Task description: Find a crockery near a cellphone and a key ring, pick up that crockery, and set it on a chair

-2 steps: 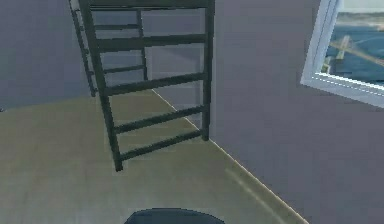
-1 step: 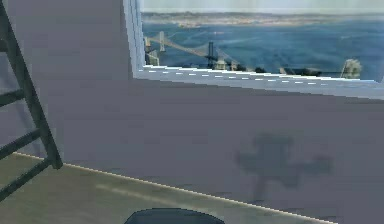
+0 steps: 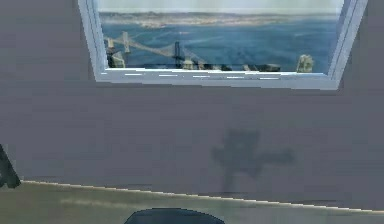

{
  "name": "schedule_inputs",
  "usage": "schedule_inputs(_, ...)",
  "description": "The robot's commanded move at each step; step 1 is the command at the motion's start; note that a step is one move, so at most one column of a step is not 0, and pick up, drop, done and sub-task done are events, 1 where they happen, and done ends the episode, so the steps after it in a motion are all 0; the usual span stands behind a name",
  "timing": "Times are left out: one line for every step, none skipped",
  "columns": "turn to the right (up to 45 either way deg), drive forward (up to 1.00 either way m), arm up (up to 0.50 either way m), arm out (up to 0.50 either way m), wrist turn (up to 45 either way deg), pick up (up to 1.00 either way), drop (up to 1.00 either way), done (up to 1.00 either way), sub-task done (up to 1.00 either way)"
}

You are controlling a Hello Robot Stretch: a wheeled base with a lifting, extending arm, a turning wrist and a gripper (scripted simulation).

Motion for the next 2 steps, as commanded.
schedule_inputs(-45.0, 0.0, 0.0, 0.0, 0.0, 0.0, 0.0, 0.0, 0.0)
schedule_inputs(-39.0, 0.0, 0.0, 0.0, 0.0, 0.0, 0.0, 0.0, 0.0)
